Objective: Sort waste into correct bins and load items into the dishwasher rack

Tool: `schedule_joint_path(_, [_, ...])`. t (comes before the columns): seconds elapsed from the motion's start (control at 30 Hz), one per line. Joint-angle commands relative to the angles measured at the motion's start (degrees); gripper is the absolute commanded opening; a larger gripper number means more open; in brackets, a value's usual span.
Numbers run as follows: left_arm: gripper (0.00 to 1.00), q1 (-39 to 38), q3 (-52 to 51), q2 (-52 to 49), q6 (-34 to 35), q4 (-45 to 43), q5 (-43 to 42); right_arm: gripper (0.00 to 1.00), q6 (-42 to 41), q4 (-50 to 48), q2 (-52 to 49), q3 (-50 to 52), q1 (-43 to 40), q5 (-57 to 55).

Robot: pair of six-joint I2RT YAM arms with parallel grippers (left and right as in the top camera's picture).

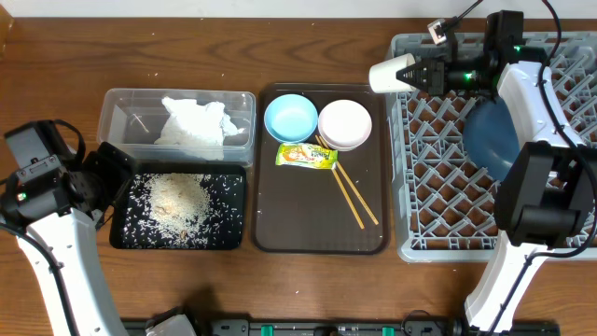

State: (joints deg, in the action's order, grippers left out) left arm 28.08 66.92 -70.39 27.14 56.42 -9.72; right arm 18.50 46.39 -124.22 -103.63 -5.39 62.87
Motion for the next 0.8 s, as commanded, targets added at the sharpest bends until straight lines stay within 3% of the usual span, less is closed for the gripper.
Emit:
schedule_joint_path(0.0, [0.92, 0.24, 1.03, -0.02, -0.31, 0.11, 0.33, 0.01, 0.94, 0.02, -0.61, 0.61, -1.05, -2.99])
schedule_joint_path(0.77, [0.92, 0.24, 1.03, -0.02, -0.31, 0.11, 0.33, 0.01, 6.08, 3.74, -0.61, 2.19, -3.76, -9.11])
